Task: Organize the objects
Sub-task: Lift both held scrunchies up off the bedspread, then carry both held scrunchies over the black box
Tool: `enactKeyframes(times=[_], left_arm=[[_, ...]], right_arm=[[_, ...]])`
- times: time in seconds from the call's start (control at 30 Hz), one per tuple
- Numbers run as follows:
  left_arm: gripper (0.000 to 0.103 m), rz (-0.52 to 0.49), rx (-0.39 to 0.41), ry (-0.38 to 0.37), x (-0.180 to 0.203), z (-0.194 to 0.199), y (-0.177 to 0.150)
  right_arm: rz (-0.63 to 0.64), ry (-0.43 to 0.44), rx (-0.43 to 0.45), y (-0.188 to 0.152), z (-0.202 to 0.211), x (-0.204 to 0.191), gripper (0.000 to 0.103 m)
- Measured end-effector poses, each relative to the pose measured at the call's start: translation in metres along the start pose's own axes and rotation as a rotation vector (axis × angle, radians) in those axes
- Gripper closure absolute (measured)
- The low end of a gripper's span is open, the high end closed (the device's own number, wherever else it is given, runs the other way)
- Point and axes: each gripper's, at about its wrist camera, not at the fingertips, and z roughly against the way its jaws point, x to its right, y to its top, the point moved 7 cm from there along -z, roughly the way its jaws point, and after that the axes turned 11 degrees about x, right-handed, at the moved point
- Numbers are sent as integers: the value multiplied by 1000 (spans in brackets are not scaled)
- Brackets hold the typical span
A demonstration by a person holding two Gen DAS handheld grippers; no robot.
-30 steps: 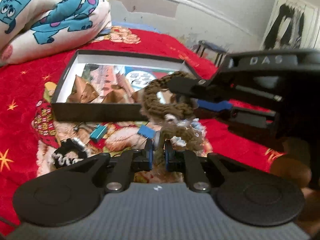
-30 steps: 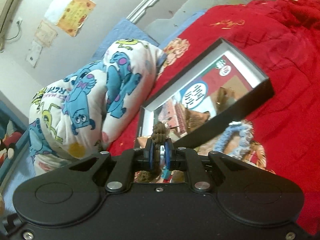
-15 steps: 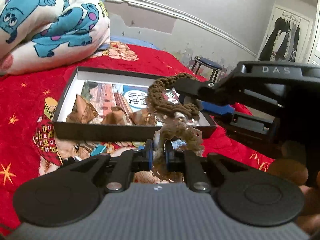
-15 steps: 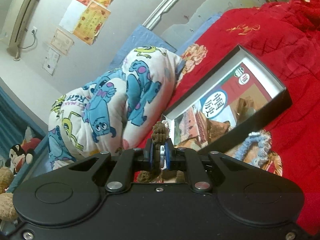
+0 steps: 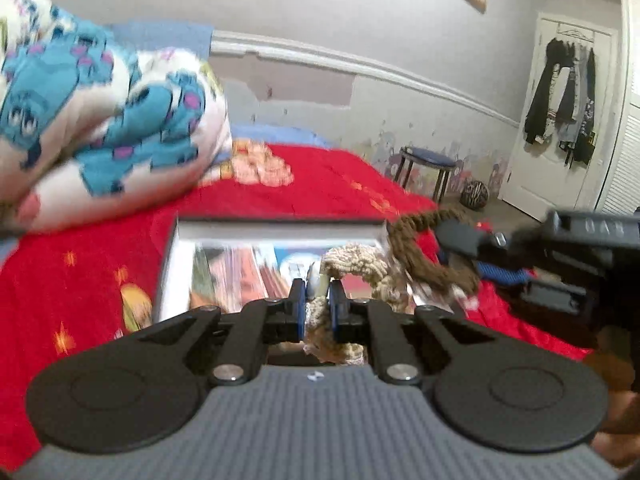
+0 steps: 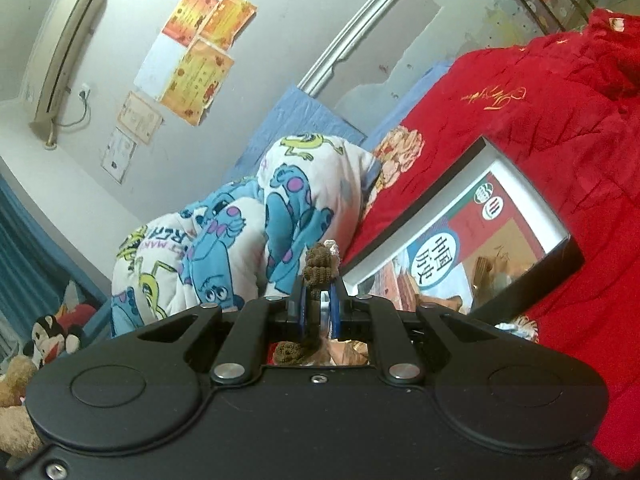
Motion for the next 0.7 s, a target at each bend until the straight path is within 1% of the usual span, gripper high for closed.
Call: enactKeyframes(times=[0.07,0.13,0.2,0.27,0.3,0.37,0.43,0.53,0.7], left_arm=[[89,-40,34,1,-1,-3,13],[89,-59,68,4,-3,-8,25],[89,-44,92,18,-5,-12,34],[89,-9,108,27,-10,-17,39],[89,8,111,26,-11,-20,39],[89,9,110,28,-13,-23,37],[89,11,105,24,-15,-26,33],[89,27,94,26,-20,-30,28],[89,31,94,44,-28,-41,26]], right_arm=[[5,6,12,3,1,-1,91],[10,20,22,4,2,-4,91],[16,29,40,6,3,-6,91],[30,40,75,9,6,-10,91],[40,52,88,9,7,-13,91],[61,70,113,11,10,-16,91],[81,80,116,12,10,-18,91],[89,72,107,10,5,-15,91],[99,34,81,2,-9,-6,91]])
